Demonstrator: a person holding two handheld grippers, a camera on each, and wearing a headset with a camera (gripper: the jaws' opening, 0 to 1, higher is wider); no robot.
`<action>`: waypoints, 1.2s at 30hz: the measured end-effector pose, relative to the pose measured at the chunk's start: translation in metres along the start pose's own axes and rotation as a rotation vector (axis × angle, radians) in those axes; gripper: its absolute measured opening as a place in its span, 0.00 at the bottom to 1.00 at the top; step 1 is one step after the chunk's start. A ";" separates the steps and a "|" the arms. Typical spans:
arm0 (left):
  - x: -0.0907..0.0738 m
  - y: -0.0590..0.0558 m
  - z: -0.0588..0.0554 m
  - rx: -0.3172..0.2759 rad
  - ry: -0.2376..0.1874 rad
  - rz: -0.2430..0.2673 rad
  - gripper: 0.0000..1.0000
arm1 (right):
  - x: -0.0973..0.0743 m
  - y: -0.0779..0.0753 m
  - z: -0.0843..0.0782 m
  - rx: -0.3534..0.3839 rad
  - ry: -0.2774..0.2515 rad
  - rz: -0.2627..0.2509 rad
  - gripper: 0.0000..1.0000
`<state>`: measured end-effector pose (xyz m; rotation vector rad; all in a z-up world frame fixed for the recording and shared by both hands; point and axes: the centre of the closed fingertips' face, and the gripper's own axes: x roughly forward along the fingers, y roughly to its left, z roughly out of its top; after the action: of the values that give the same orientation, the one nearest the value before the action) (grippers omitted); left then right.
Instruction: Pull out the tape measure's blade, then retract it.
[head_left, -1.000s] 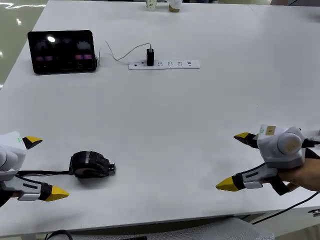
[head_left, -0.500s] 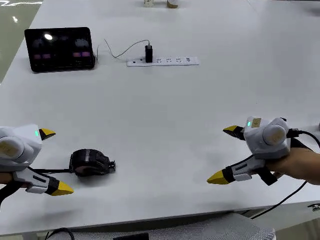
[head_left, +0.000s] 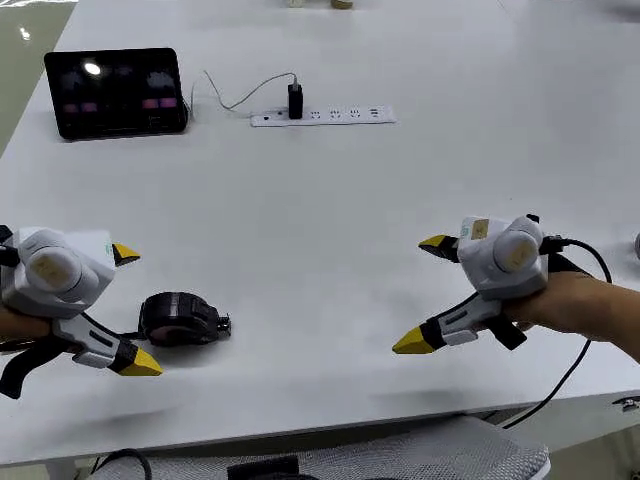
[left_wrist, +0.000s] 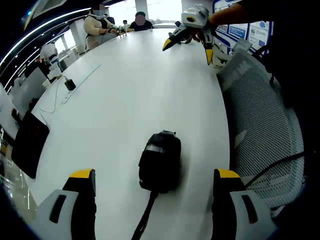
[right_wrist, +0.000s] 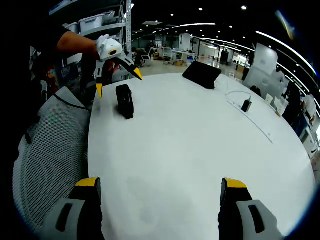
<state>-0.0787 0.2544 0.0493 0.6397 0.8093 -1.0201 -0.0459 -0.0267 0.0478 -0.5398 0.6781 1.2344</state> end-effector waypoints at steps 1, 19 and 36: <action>0.001 0.000 0.001 0.000 0.000 -0.004 0.94 | 0.003 0.002 0.002 -0.005 0.001 0.005 0.99; 0.016 -0.005 0.008 0.051 0.046 -0.053 0.78 | 0.037 0.017 0.025 -0.062 -0.007 0.066 0.99; 0.020 -0.014 0.014 0.074 0.068 -0.112 0.57 | 0.066 0.033 0.050 -0.081 -0.020 0.115 0.99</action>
<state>-0.0820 0.2282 0.0390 0.7021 0.8780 -1.1389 -0.0572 0.0610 0.0342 -0.5612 0.6511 1.3782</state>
